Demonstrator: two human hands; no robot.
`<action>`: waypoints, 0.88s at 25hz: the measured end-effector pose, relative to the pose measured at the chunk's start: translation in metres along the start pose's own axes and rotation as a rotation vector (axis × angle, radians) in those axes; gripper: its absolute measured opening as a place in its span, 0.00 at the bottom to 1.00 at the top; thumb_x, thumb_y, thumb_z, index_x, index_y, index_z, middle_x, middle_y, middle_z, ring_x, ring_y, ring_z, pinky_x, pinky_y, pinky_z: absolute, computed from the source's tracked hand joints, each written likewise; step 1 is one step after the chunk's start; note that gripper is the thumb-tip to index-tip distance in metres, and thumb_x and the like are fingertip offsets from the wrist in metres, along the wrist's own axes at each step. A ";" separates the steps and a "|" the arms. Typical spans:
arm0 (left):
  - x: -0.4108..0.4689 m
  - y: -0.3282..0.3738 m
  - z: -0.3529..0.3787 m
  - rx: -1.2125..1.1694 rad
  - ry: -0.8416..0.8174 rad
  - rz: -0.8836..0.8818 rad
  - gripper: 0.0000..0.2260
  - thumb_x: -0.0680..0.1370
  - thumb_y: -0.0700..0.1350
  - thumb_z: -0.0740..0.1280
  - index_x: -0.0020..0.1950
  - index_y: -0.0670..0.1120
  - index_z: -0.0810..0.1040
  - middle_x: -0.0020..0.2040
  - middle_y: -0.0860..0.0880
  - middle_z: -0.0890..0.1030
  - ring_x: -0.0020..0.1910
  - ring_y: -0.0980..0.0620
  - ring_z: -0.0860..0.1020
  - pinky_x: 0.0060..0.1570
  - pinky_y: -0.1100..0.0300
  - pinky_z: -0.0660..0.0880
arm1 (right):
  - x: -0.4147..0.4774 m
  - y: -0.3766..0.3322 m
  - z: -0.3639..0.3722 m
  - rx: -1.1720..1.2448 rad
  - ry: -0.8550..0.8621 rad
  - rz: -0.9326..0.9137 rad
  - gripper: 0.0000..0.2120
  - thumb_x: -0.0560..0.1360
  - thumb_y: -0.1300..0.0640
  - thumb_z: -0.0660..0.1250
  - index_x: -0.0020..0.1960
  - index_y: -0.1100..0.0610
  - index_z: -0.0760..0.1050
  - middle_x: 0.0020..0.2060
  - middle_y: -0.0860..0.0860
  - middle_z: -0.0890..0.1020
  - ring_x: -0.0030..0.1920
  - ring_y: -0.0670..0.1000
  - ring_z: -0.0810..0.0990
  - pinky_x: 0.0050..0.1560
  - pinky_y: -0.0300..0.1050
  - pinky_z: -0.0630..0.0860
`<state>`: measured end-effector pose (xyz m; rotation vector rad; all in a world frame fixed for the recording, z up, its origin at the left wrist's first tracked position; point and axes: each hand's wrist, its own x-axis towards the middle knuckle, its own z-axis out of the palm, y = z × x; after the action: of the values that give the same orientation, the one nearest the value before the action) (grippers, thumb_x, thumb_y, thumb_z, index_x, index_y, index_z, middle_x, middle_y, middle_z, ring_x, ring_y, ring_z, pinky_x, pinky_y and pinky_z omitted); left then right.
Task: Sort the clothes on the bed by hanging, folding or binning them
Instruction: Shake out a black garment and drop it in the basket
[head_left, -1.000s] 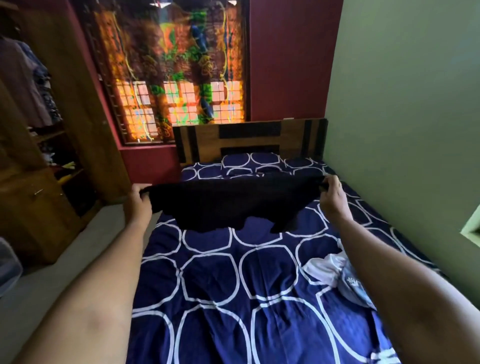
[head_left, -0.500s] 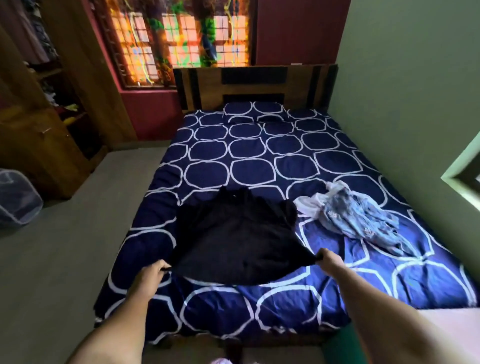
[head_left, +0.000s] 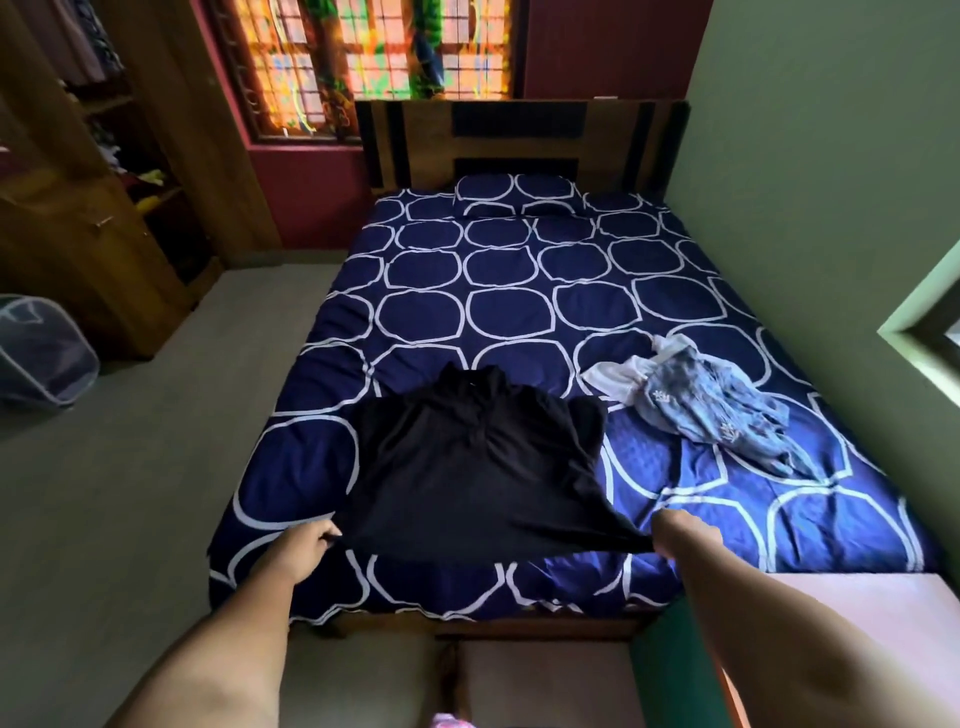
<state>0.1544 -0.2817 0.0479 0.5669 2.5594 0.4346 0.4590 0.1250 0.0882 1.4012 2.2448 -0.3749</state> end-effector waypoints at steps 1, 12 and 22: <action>0.006 0.000 -0.004 -0.041 0.046 -0.008 0.11 0.79 0.36 0.62 0.54 0.47 0.81 0.54 0.48 0.82 0.52 0.49 0.79 0.51 0.60 0.72 | 0.005 -0.003 -0.006 0.011 0.037 0.020 0.19 0.76 0.59 0.56 0.65 0.54 0.72 0.65 0.53 0.75 0.66 0.54 0.72 0.63 0.49 0.67; 0.155 0.073 -0.070 -0.045 0.265 0.017 0.10 0.73 0.35 0.61 0.36 0.49 0.71 0.40 0.46 0.79 0.36 0.43 0.77 0.35 0.54 0.70 | 0.118 -0.089 -0.087 0.420 0.304 0.152 0.15 0.74 0.61 0.59 0.58 0.59 0.77 0.59 0.58 0.78 0.58 0.60 0.79 0.55 0.54 0.74; 0.342 0.102 -0.093 0.359 0.283 0.141 0.15 0.77 0.41 0.62 0.59 0.55 0.79 0.59 0.52 0.79 0.56 0.48 0.78 0.56 0.55 0.72 | 0.258 -0.183 -0.116 0.963 0.204 0.156 0.05 0.71 0.62 0.60 0.36 0.58 0.70 0.33 0.59 0.78 0.32 0.55 0.77 0.33 0.48 0.77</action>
<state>-0.1356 -0.0534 0.0353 0.8716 2.9036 0.1026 0.1707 0.2958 0.0506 2.1168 2.1476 -1.4447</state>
